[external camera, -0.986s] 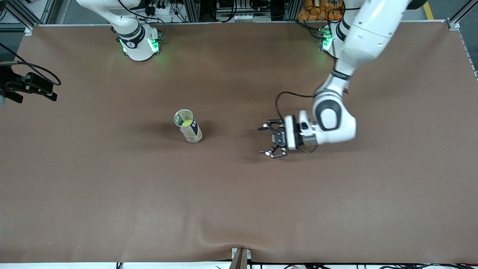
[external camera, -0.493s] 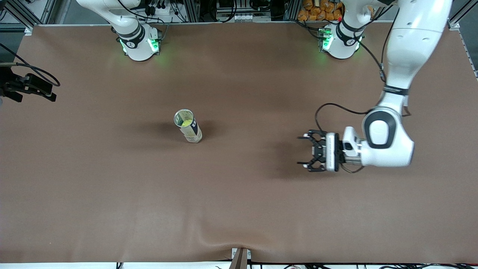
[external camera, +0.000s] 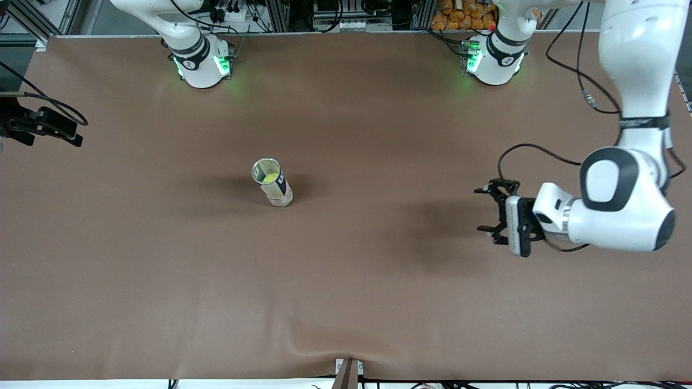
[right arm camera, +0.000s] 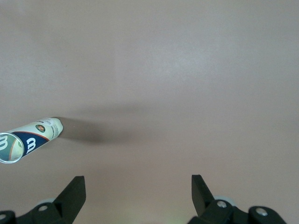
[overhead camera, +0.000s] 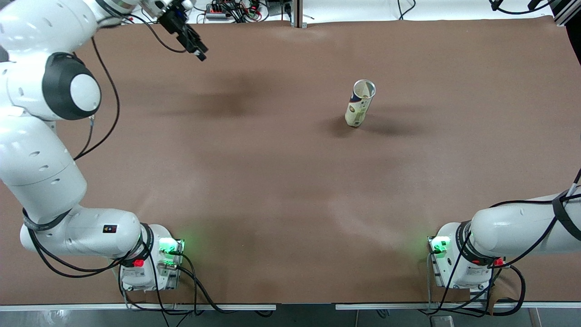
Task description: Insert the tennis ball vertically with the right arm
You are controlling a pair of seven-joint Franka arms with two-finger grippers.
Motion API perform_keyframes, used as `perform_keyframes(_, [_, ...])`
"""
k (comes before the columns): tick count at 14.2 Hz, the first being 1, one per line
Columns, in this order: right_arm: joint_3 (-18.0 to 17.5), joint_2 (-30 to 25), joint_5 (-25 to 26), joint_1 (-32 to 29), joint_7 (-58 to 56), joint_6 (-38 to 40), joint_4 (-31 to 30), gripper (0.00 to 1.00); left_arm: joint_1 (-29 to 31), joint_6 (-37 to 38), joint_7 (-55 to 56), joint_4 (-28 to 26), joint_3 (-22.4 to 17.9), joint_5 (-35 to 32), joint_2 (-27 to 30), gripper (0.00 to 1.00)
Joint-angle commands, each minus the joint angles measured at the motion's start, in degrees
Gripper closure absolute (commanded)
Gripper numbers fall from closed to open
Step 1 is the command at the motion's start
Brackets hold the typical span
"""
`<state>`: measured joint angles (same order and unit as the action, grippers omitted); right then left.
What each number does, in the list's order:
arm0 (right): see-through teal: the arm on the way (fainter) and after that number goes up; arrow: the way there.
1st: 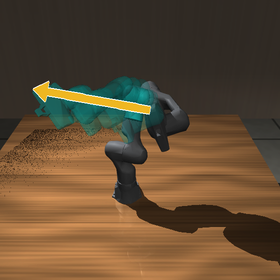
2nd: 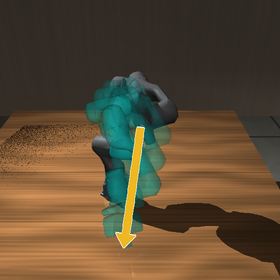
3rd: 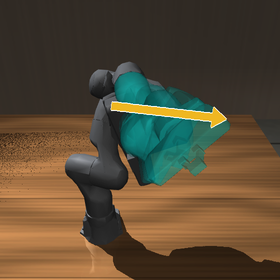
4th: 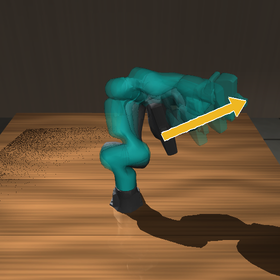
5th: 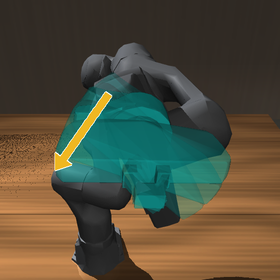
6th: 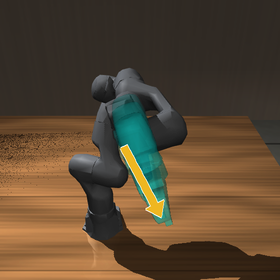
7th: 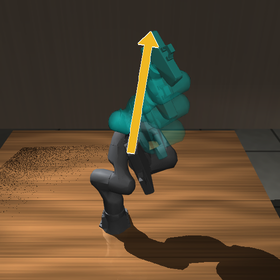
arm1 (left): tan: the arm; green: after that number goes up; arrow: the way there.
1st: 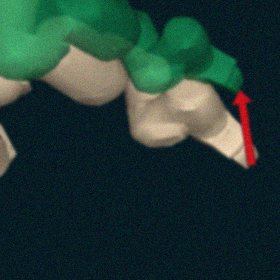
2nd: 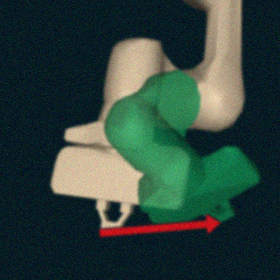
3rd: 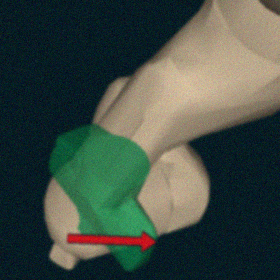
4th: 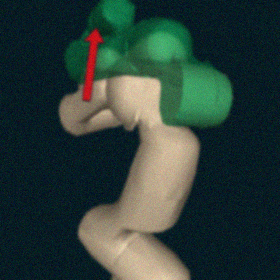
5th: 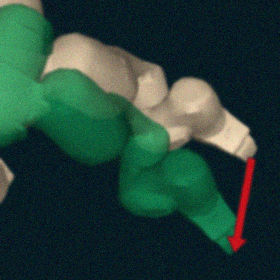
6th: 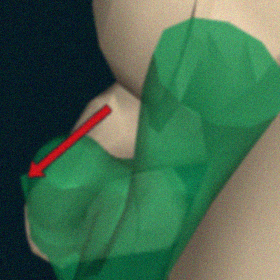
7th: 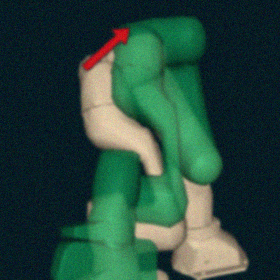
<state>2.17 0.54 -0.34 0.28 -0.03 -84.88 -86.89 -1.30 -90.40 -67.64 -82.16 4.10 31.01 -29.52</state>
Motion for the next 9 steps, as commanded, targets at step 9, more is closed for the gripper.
perform_keyframes(9, [-0.5,0.1,0.0,-0.9,3.3,2.9,0.5,0.0,-0.6,12.6,57.2,0.5,-0.8,-19.9,20.8,0.0])
